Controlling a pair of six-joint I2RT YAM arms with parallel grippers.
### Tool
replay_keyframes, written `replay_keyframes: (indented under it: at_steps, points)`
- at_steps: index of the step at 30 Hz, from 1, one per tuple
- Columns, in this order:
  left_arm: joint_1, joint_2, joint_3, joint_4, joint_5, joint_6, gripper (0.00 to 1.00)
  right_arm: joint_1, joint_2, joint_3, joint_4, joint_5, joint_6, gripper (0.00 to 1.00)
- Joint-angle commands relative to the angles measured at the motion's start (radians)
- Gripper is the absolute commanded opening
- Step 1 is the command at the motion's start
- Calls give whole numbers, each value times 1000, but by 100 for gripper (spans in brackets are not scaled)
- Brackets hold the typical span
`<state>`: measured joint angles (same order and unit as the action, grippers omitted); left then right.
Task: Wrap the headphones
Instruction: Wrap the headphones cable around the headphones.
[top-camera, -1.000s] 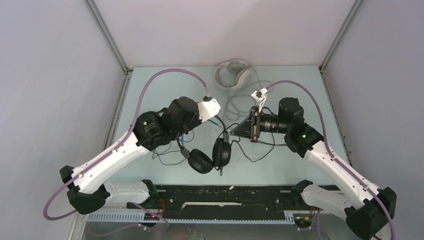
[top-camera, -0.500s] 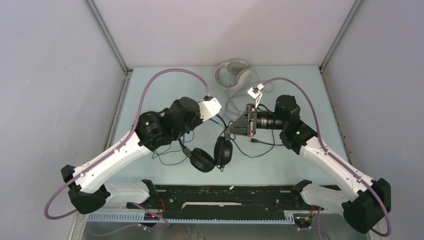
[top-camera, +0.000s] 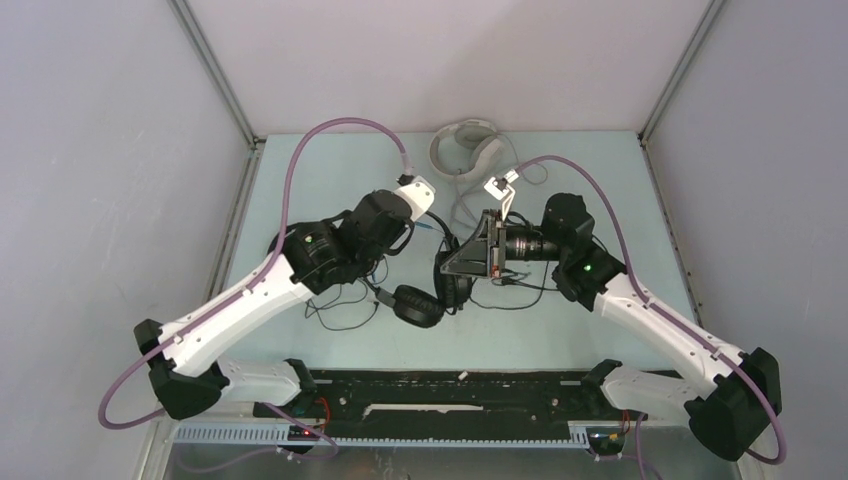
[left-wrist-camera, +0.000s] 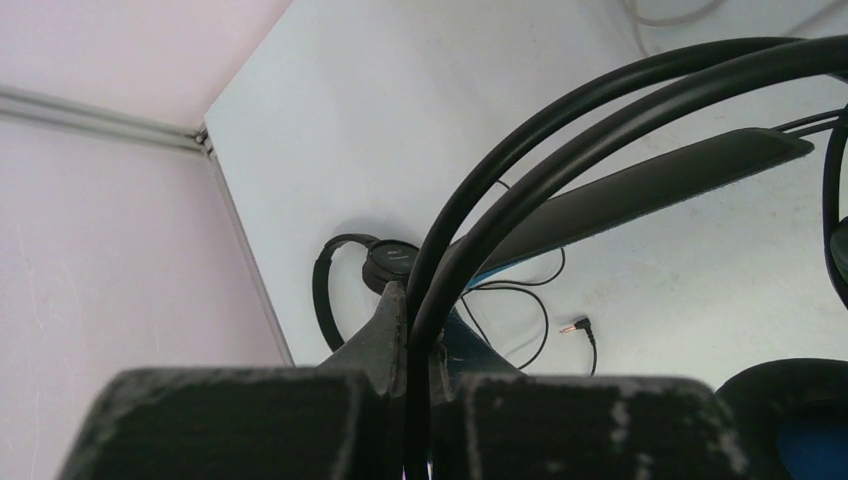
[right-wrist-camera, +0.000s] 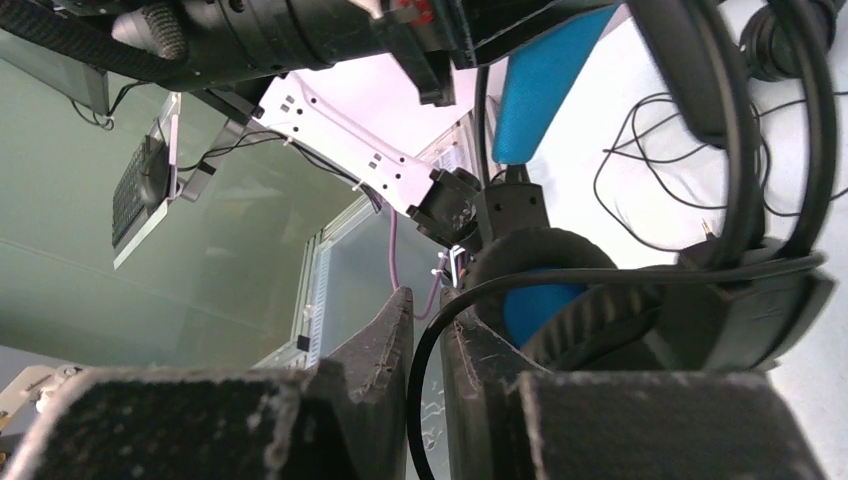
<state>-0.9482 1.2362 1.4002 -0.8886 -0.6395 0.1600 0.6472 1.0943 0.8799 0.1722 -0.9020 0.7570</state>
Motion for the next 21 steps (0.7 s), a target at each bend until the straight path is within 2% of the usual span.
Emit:
replay_keyframes:
  at_steps: [1,5,10,21]
  points:
    - [5,7,74,7,-177,-130,0,34,-4,50,150,-25,22,18]
    - [6,12,97,3,-246,-261,0,71,8,50,175,25,22,18]
    - [29,24,145,-5,-239,-404,0,128,10,72,136,113,-35,18]
    - [140,7,151,14,-57,-698,0,259,-16,79,48,378,-271,18]
